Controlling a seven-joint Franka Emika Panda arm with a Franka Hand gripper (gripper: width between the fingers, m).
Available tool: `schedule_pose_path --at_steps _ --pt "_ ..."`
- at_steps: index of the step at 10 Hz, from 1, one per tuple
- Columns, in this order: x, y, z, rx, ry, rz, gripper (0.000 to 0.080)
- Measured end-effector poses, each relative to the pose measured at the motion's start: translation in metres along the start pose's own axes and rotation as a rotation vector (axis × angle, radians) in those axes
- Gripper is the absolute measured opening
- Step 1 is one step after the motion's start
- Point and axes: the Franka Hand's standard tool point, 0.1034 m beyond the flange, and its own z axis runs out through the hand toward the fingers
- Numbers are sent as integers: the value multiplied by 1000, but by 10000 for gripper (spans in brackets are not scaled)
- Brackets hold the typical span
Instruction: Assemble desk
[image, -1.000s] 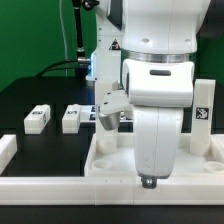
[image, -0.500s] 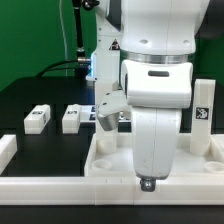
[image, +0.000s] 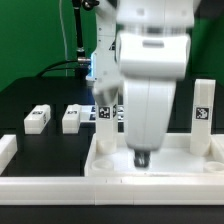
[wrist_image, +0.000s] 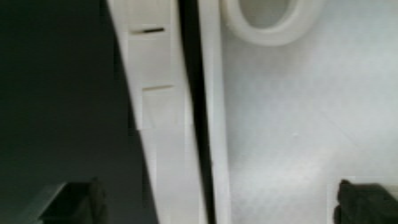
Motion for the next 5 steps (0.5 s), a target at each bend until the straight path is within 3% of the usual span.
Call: schedule_pose_path --at_steps 1,2,5 --pt "-12 1 -20 19 -10 30 649" --pt "-24 4 -37 15 -16 45 649" --pt "-21 2 -29 16 -16 258 649"
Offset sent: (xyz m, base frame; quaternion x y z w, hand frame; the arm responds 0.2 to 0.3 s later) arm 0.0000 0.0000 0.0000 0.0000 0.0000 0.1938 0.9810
